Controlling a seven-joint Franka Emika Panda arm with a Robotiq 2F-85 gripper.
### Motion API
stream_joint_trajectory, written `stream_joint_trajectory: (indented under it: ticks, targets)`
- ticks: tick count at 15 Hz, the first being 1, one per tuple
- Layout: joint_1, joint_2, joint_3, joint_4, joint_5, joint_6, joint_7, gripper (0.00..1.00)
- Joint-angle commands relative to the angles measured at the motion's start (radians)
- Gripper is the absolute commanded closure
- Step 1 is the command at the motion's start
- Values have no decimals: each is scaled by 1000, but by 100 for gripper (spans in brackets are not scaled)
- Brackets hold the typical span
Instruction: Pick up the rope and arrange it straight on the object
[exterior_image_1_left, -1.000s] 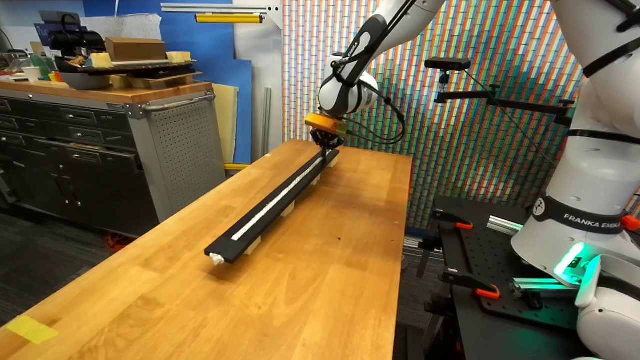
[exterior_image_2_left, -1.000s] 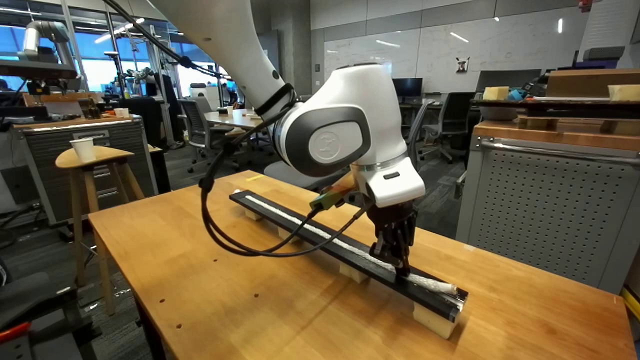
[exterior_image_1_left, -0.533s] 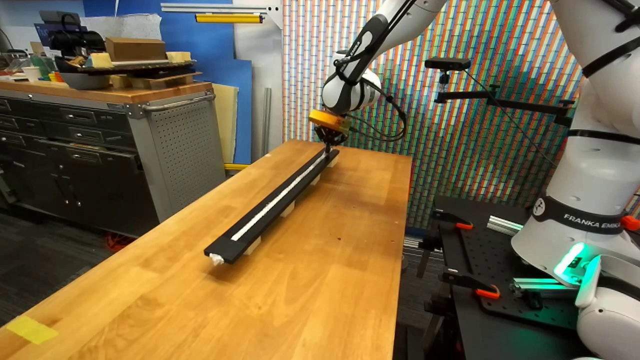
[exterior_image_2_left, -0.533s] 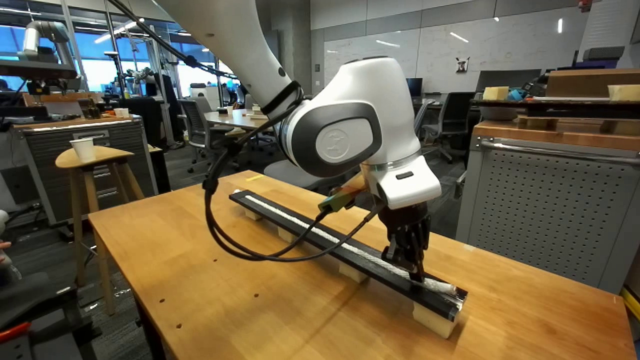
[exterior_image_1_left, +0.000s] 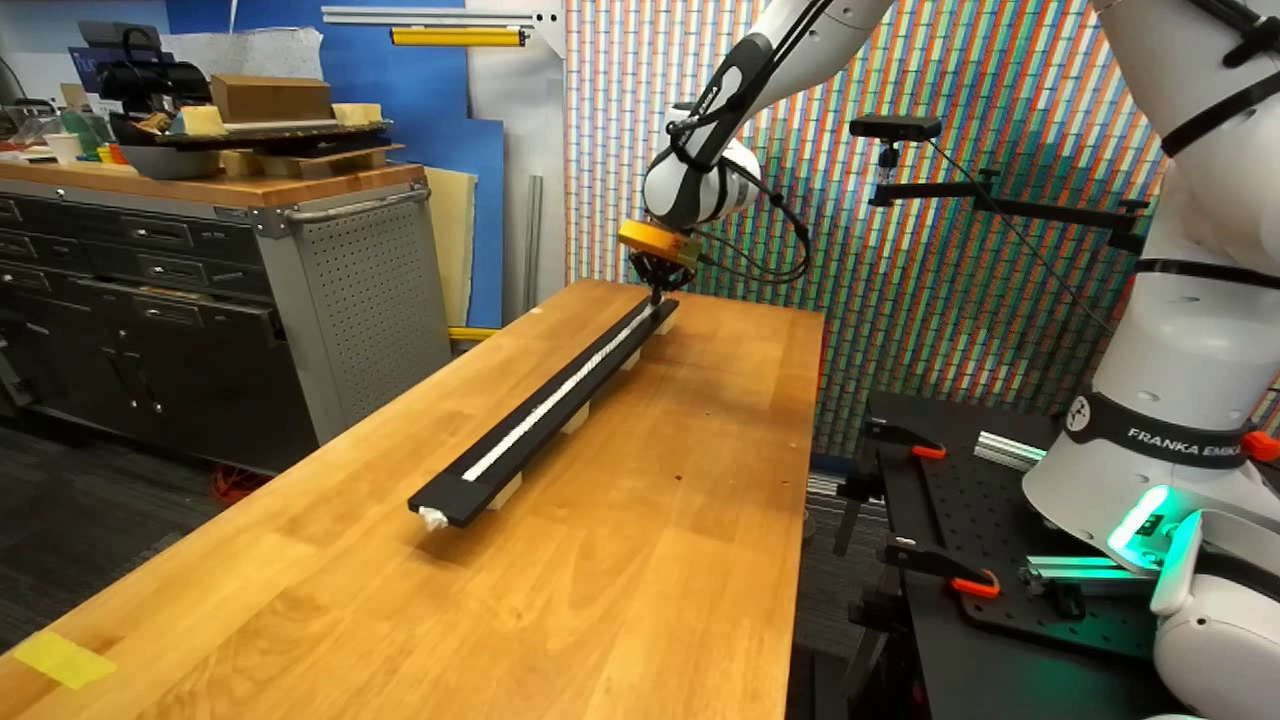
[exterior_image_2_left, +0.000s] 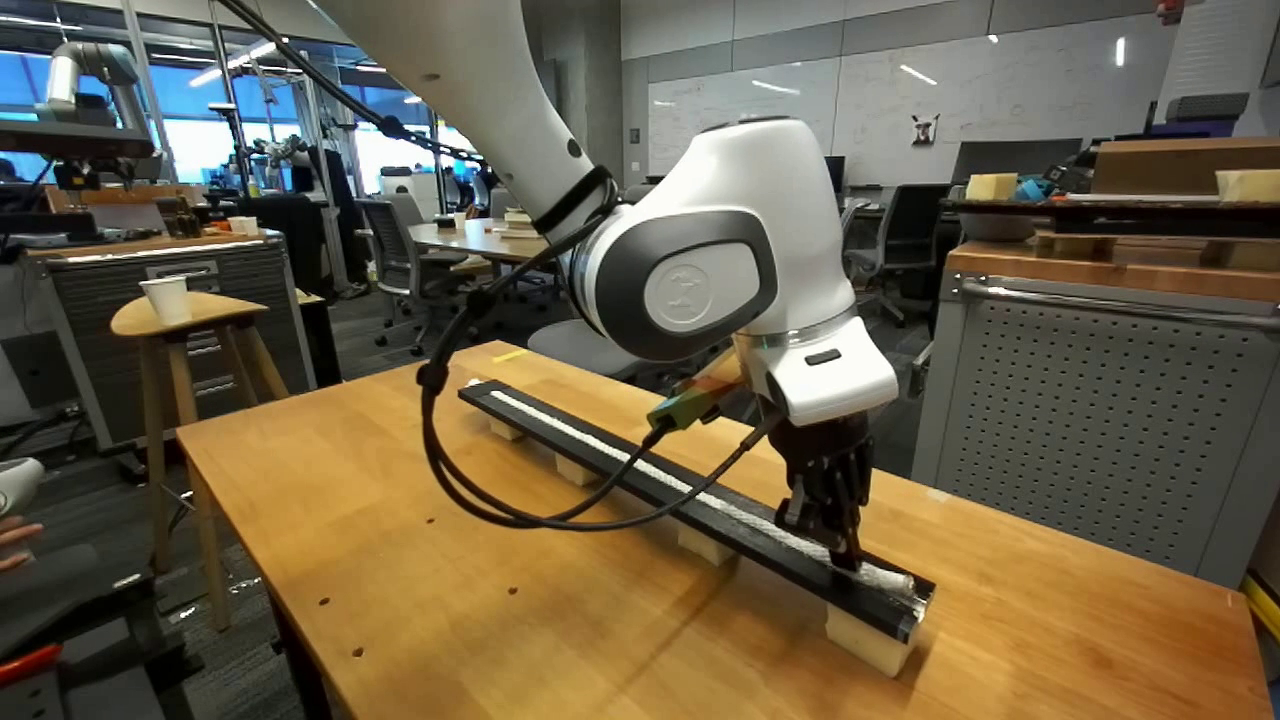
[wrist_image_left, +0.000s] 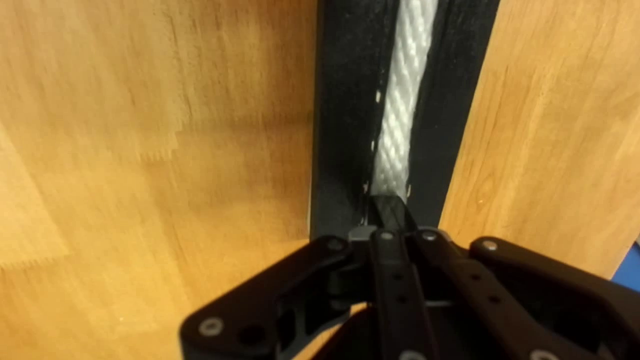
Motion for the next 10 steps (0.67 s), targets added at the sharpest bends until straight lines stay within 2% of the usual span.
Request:
stream_joint_trajectory:
  ticks: [1,6,10]
  targets:
    - [-42,52,27,65,37,-45,-22,100]
    - [-43,73,17,86,35,-88,-5,100]
    - [-27,44,21,60,30,-68,-10,100]
